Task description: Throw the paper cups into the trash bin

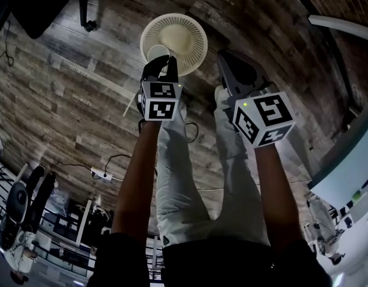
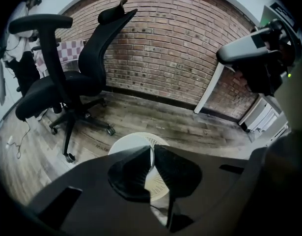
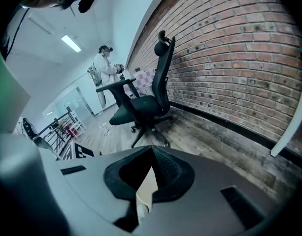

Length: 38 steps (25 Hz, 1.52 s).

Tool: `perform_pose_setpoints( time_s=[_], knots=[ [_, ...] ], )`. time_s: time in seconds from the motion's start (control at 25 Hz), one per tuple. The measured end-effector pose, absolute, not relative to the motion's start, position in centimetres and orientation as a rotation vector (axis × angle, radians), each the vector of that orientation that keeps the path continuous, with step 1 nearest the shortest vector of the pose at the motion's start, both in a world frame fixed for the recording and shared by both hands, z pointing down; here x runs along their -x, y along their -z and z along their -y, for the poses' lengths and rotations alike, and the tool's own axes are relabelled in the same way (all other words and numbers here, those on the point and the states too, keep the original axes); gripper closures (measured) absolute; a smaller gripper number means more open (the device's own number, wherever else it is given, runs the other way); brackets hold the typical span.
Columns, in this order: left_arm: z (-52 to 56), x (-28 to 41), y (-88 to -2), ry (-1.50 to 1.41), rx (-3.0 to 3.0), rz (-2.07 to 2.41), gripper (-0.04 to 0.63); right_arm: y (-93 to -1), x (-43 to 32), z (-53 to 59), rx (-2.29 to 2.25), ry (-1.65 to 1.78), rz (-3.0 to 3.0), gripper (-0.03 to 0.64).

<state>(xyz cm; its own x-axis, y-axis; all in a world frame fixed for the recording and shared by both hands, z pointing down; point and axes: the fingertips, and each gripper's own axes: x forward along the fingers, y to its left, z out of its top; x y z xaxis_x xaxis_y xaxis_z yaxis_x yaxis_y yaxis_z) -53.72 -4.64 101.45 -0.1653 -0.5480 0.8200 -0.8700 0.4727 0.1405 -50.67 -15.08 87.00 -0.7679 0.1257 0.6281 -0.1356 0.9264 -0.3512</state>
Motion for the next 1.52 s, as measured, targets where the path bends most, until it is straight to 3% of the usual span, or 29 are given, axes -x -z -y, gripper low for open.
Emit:
perform_pose_setpoints(
  time_s=[0.84,1.52],
  knots=[
    [3.6,54.7,-107.6,-0.47,-1.149,1.831,0.565,-91.1,50.1,15.2,-0.035,-0.506,2.344,0.612],
    [2.7,55.1,-101.0,-0.415,-1.167,1.882,0.586,-87.1,50.1,15.2,-0.022,-0.471,2.378,0.612]
  ],
)
